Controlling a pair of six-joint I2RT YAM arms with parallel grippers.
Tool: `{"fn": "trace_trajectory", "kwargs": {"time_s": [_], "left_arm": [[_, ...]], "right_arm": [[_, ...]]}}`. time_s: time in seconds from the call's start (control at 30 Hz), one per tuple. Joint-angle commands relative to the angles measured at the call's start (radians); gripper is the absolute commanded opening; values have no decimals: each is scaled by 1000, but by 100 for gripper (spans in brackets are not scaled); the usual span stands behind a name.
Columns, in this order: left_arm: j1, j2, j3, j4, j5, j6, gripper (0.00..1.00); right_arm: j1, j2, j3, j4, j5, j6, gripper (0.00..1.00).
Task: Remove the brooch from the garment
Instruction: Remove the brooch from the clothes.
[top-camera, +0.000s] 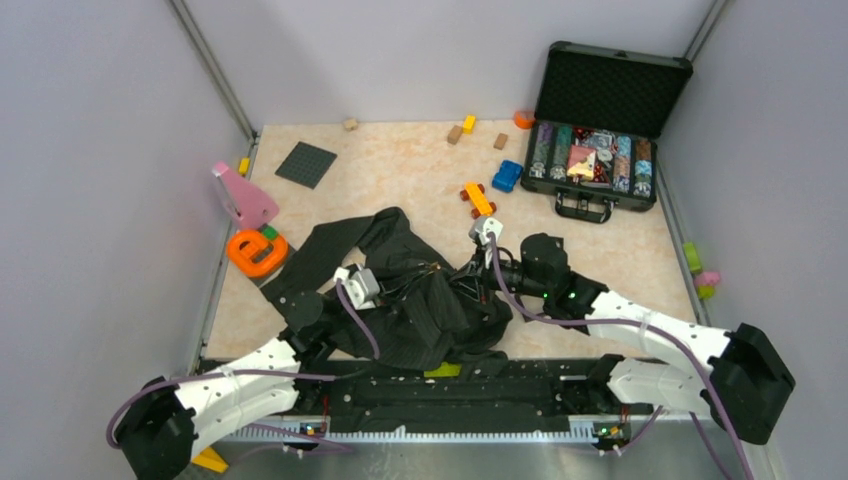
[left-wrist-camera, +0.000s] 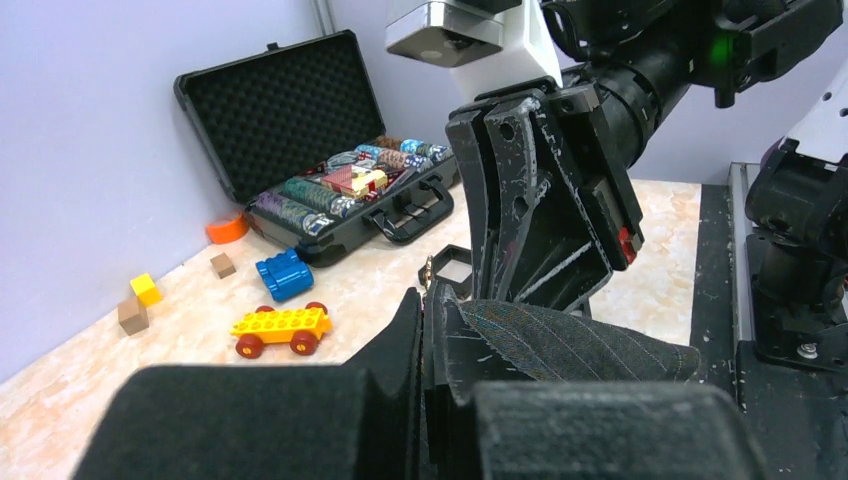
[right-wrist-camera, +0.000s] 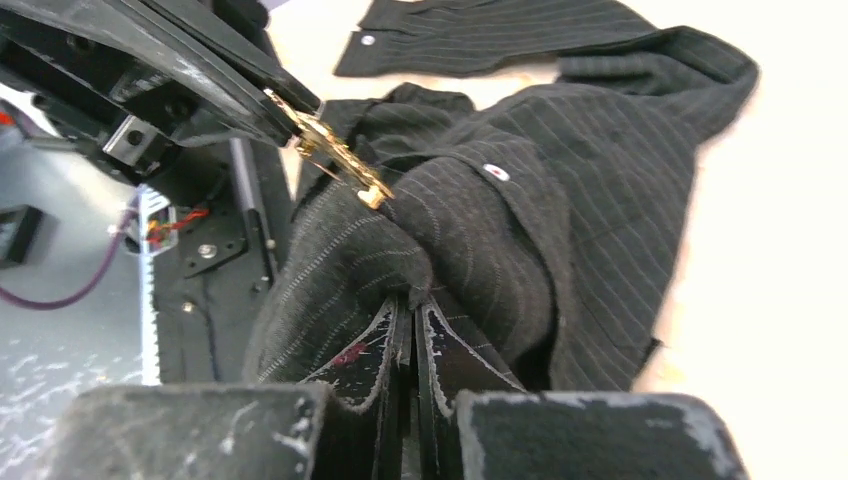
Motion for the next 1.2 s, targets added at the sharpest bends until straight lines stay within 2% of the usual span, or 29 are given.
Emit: {"fn": "trace_trajectory", "kwargs": {"time_s": [0.0,0.2,0.5,0.93,0.97,1.07,1.17], "left_arm": [[0,29,-8,200,2,-37,0],[-2,65,-9,202,-14,-33,0],[-2,187,-23,426,-23,-128,0],[-3,269,7,599,-57,-287,0],[-5,269,9,612,-69,-296,0],[-4,277,12,672,-102,-333,0],[-4,264,21,704,-117,-370,0]], "right_arm": [[15,36,62,175,-143,55,0],[54,53,49,236,-182,58,0],[86,120,75,250,-150,62,0],[88,145,79,252,-201,29,0],[88,141,79,245,-202,21,6],[88,108,67,226,-182,4,32],[85,16,18,230,-110,0,45]]}}
